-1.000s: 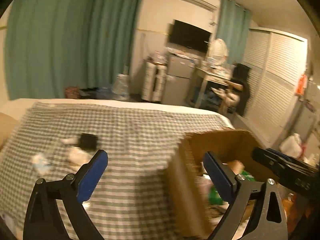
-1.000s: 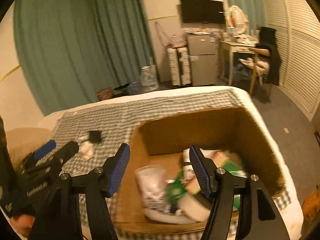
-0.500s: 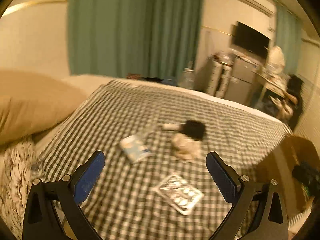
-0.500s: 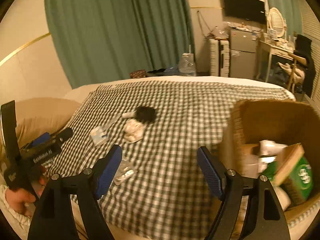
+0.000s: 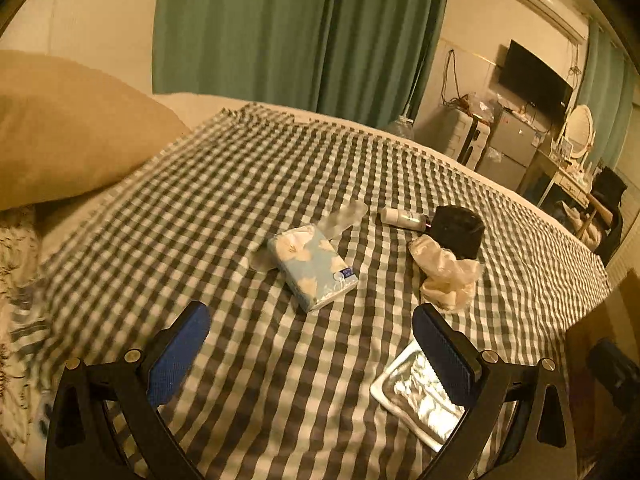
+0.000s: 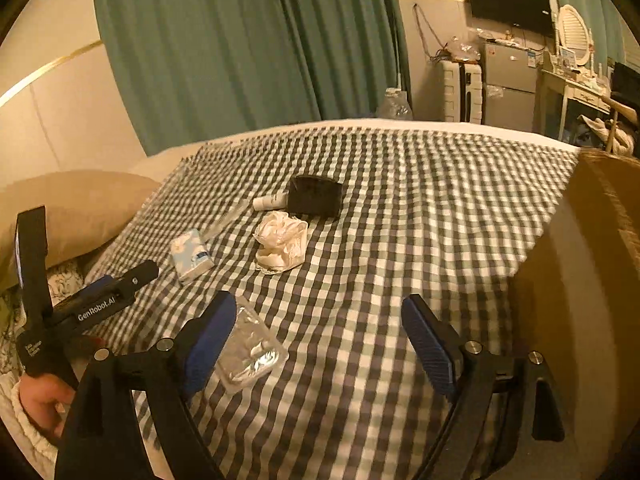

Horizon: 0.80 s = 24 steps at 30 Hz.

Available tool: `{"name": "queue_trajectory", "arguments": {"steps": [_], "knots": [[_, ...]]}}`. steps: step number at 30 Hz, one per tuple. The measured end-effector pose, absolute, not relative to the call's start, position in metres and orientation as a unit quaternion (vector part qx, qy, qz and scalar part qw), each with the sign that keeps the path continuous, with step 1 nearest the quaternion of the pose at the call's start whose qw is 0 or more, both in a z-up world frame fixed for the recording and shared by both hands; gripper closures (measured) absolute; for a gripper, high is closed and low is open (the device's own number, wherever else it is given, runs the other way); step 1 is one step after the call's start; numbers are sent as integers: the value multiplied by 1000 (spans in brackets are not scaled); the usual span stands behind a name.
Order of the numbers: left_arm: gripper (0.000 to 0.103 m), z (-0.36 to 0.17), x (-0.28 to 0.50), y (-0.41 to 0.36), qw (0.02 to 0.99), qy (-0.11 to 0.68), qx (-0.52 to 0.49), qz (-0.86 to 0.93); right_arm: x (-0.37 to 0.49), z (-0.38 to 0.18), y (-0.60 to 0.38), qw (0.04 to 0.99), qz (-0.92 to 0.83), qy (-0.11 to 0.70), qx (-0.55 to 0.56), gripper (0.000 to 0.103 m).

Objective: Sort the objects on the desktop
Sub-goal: 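Grasp the blue floral tissue pack with left tool while right tool grasps white lace cloth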

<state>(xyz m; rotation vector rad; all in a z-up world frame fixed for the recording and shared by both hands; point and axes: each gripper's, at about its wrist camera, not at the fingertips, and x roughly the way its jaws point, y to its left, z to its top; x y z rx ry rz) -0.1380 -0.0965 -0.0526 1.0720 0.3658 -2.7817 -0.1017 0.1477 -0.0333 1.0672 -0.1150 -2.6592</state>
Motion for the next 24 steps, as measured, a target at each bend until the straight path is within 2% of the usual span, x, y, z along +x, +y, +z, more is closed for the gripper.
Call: {"name": "queue_trajectory", "arguments": {"steps": [6,11,18,20,21,22,23,24], "knots": [[0,-65,-160,-103,106,132,349,-921,-149,-58,115,143,-911,-14,387,18],[0,-82,-178,-116,125,176,355,-910,-190,-83,96,155,-899,-29,409,18],[0,-102,-206,-111,96,180,375,-904,-221,-98,77,152,-903,-3,402,19],[6,-104,-210,-103,91,160,387,-903,-224,-101,80,152,-903,-11,402,32],[15,-105,-213,-99,91,148,400,-900,-225,-103,81,155,-898,-14,411,47],[18,-106,-214,-98,94,139,407,-898,-226,-107,80,156,-896,-12,417,56],[26,-105,-213,-97,93,138,406,-898,-228,-110,80,153,-893,-8,423,58],[35,-104,-212,-97,90,142,404,-899,-226,-111,81,156,-892,-7,424,68]]}}
